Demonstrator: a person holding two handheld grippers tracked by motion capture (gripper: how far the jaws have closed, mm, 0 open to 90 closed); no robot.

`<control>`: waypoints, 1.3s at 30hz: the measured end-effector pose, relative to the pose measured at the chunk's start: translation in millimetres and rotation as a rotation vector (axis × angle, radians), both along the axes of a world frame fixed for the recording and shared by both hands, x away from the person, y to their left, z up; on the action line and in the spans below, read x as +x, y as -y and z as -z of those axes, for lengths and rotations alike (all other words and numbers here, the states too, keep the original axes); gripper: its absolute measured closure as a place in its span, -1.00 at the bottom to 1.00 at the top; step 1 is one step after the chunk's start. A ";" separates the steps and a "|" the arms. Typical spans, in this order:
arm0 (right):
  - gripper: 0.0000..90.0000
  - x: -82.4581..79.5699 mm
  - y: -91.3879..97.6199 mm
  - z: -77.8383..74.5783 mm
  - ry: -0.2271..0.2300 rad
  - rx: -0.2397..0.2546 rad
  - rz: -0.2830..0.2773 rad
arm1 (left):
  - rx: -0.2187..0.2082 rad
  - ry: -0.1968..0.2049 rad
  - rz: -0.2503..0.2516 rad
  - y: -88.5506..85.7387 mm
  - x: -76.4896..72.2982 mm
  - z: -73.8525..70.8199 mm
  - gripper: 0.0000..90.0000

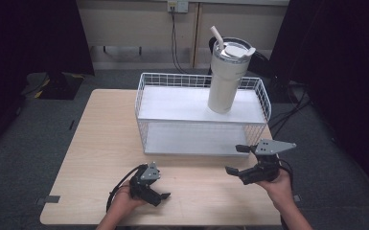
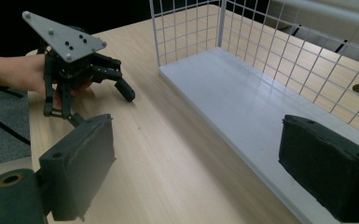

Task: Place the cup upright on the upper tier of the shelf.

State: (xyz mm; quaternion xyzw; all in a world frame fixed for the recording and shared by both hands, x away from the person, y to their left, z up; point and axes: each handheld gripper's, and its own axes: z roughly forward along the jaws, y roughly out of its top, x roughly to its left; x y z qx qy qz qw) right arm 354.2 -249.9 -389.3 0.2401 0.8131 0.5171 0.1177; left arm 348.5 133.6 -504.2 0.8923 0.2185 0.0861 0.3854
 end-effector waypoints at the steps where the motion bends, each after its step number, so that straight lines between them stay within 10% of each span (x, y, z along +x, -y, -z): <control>1: -0.78 -0.1 0.2 2.4 -0.003 0.000 0.000 | 0.001 0.000 -0.001 -0.1 0.0 0.0 -0.86; 39: -0.78 -1.5 14.4 81.5 -0.091 -0.075 0.044 | 0.001 0.000 -0.001 -0.1 0.0 0.0 -0.86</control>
